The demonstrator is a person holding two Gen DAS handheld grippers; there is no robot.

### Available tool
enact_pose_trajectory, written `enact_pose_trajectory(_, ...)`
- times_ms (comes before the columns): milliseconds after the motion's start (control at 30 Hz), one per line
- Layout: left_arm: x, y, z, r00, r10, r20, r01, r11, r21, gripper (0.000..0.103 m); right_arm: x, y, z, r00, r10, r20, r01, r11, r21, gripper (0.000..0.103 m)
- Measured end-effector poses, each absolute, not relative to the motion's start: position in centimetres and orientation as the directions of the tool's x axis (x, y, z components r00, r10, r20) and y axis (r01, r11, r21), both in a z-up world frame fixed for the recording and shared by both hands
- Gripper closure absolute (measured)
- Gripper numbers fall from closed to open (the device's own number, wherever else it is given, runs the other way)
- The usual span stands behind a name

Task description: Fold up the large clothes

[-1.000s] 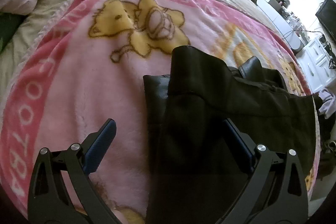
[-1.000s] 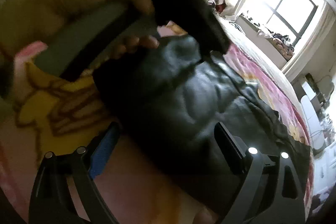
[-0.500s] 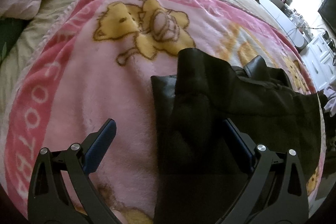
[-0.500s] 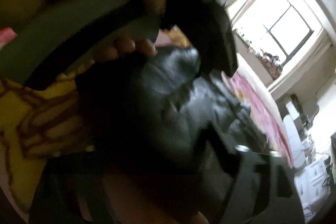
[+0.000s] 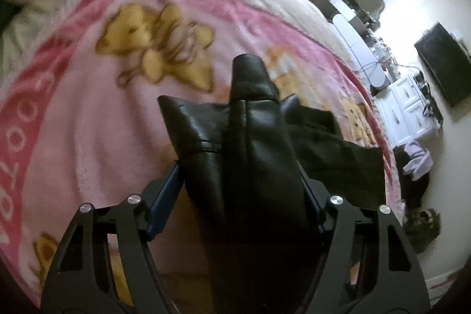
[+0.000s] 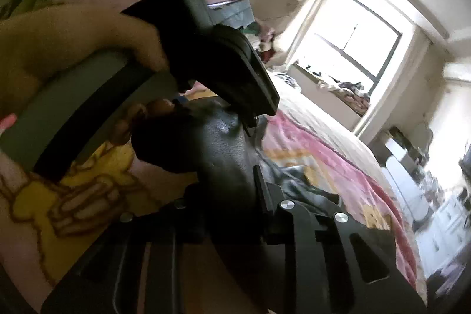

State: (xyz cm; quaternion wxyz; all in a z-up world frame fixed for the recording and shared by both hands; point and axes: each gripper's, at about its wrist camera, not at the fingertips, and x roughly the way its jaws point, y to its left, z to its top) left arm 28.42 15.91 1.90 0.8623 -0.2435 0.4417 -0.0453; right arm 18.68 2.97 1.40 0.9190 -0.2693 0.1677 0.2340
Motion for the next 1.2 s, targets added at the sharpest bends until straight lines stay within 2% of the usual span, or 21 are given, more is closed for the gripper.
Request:
enact_pose_trajectory(200,26.8,9.7,6.7,0.683,-0.284,-0.673,-0.059,0.897,-0.438,0.039,18.1,-2.5,3.8,0.863,0.335,-0.378,-0.46,0.831,-0.313,0.083)
enact_pose_trajectory(400,27.1,0.7,11.1,0.72,-0.258,-0.644,0.049,0.945,-0.324,0.036,18.4,-10.0,5.9,0.882,0.323,-0.342,-0.391,0.908,-0.15,0.084)
enact_pose_trajectory(600,28.4,-7.5,12.3,0.709,-0.25,-0.659,0.133,0.966,-0.223,0.032,19.4,-17.4,6.2,0.859,0.368,-0.355,-0.357,0.929,0.1,0.084)
enact_pose_trajectory(800,30.0,-12.3,11.2,0.674,-0.265,-0.69,0.173,0.964,-0.202,0.032,20.4,-23.6,4.7,0.829,0.4,-0.392,-0.295,0.907,0.301,0.084)
enact_pose_trajectory(900,30.4,-13.8,10.9,0.663,-0.288,-0.691,0.187,0.957,-0.22,0.032,21.3,-26.2,3.5,0.808,0.421,-0.412,-0.247,0.877,0.412,0.084)
enact_pose_trajectory(1033,29.6,-13.1,11.2,0.704,-0.283,-0.651,0.18,0.958,-0.223,0.03,21.6,-28.7,1.6,0.768,0.457,-0.449,-0.166,0.819,0.55,0.084)
enact_pose_trajectory(1200,28.0,-8.0,7.6,0.703,-0.179,-0.689,0.016,0.972,-0.236,0.027,22.4,-31.8,-1.1,0.717,0.536,-0.446,-0.049,0.676,0.735,0.082)
